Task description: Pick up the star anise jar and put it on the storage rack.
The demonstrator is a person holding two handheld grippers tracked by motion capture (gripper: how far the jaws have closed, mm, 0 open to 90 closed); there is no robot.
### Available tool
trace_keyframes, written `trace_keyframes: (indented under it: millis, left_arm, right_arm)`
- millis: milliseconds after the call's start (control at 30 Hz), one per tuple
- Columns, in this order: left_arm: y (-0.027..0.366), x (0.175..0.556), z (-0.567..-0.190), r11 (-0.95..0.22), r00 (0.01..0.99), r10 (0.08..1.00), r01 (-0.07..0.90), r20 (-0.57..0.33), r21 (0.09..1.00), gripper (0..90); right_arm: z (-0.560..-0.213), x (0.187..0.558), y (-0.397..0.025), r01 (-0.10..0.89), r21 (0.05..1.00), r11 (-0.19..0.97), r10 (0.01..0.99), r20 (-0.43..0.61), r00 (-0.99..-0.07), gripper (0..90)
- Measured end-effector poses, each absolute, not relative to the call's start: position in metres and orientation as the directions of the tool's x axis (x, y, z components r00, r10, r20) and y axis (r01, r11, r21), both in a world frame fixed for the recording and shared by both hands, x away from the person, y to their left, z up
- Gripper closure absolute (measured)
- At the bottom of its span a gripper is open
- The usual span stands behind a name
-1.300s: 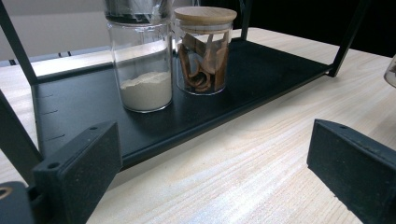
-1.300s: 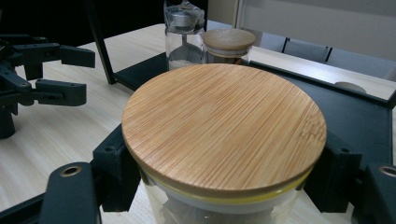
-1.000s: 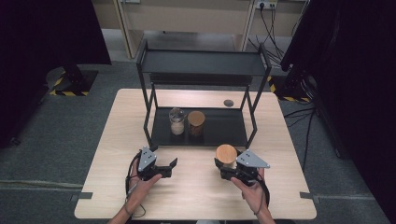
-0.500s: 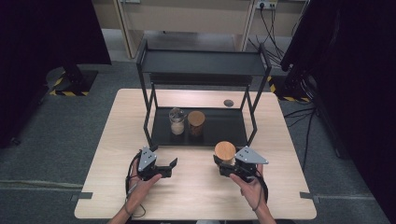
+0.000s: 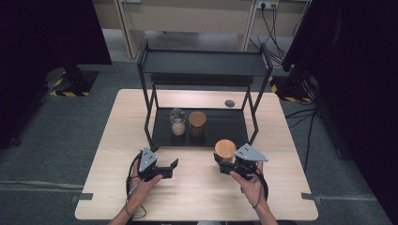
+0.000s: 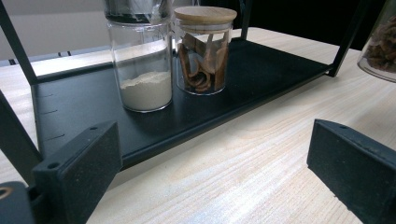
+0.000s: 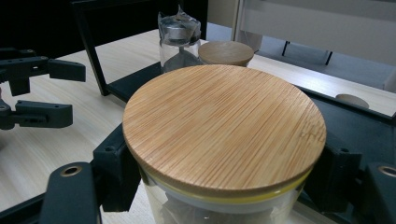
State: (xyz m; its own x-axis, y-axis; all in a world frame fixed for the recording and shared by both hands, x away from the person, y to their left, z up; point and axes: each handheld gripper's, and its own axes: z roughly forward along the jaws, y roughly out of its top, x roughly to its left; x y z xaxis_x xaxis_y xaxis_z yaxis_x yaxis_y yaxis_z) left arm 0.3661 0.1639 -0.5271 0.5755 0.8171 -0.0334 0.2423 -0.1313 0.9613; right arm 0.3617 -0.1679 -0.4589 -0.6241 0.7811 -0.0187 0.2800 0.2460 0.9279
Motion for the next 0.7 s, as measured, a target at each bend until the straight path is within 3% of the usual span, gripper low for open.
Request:
trace_keyframes:
  millis: [700]
  left_arm:
    - [0.164, 0.366, -0.527, -0.131, 0.575, 0.817, 0.243, -0.034, 0.961, 2.6]
  right_arm:
    - [-0.450, 0.377, -0.166, 0.277, 0.932, 0.232, 0.787, -0.012, -0.616, 25.6]
